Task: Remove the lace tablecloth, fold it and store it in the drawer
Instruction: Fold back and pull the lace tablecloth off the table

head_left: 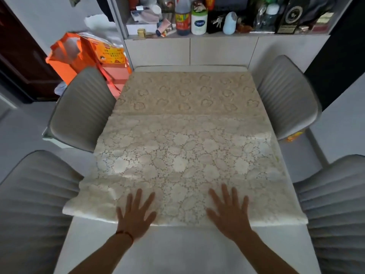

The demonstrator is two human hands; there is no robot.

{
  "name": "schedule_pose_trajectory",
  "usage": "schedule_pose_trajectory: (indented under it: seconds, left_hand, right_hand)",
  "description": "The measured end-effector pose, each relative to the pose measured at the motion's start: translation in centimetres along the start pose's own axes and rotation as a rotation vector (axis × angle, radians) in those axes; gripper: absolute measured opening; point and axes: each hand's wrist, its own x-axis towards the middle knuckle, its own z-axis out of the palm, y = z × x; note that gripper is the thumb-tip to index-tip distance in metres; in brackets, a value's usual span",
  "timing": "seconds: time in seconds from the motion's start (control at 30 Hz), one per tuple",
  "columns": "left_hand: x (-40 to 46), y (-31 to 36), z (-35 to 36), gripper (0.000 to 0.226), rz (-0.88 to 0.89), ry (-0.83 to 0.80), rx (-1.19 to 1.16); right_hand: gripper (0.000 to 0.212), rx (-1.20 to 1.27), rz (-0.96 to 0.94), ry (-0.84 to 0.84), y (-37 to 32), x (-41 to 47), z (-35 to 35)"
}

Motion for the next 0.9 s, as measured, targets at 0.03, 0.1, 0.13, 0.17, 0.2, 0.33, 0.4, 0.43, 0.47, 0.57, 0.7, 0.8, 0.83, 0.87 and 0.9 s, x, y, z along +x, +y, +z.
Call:
schedule_pose_trajectory:
  seconds: [0.03,0.1,0.13,0.17,0.2,0.33,0.4,0.43,0.47,0.57,0.7,0.8,0.83,0.87,0.9]
  left_hand:
    - [-0.1,-0.1,0.7,0.072,0.0,-0.032,0.009]
    - [-0.5,-0.1,1.1,0.075,0.007,-0.041,0.022]
    - [-1.0,-0.2,1.1,0.076,0.02,-0.048,0.025]
    - [-1.6,-0.3,1.3,0.077,0.032,-0.051,0.029]
    - [-2.3,-0.6,1.6,0.078,0.047,-0.05,0.03]
    - [-6.2,-1.4,3.6,0.079,0.05,-0.057,0.039]
    - [-8.5,-1.6,5.0,0.078,0.047,-0.045,0.028]
    - [-9.6,-1.7,5.5,0.077,0.052,-0.036,0.041]
    - [-10.8,-1.9,5.9,0.078,0.061,-0.033,0.055]
    - [-14.7,-2.6,7.3,0.097,0.083,-0.01,0.092]
    - [-18.6,-3.9,8.7,0.098,0.089,-0.02,0.135]
    - [-20.4,-4.5,9.5,0.062,0.104,-0.05,0.133]
    - [-20.6,-4.9,9.6,0.061,0.116,-0.042,0.123]
    - [-20.7,-5.1,9.5,0.063,0.132,-0.041,0.118]
    - [-20.6,-5.3,9.2,0.062,0.143,-0.049,0.13]
  right_hand:
    - [0.081,-0.028,0.022,-0.037,0.2,-0.7,1.0]
    - [0.083,-0.032,0.052,-0.021,0.7,-1.9,2.1]
    - [0.084,-0.009,0.063,-0.021,0.7,-2.6,2.2]
    - [0.085,0.007,0.065,-0.026,0.6,-3.3,2.2]
    - [0.086,0.008,0.062,-0.039,0.6,-4.0,2.4]
    - [0.083,-0.002,0.059,-0.124,1.0,-7.2,3.2]
    - [0.084,0.018,0.055,-0.159,1.0,-9.0,3.6]
    - [0.085,0.029,0.05,-0.166,0.9,-10.0,3.8]
    - [0.085,0.033,0.048,-0.174,0.7,-11.1,4.1]
    - [0.084,0.031,0.053,-0.181,0.0,-15.0,5.2]
    - [0.085,0.023,0.064,-0.172,-1.2,-19.4,6.7]
    - [0.092,0.003,0.044,-0.201,-1.1,-21.5,6.6]
    - [0.094,-0.01,0.029,-0.208,-0.9,-21.7,6.4]
    - [0.094,-0.034,0.011,-0.209,-0.8,-21.7,6.1]
    - [0.091,-0.063,-0.008,-0.204,-0.8,-21.6,5.9]
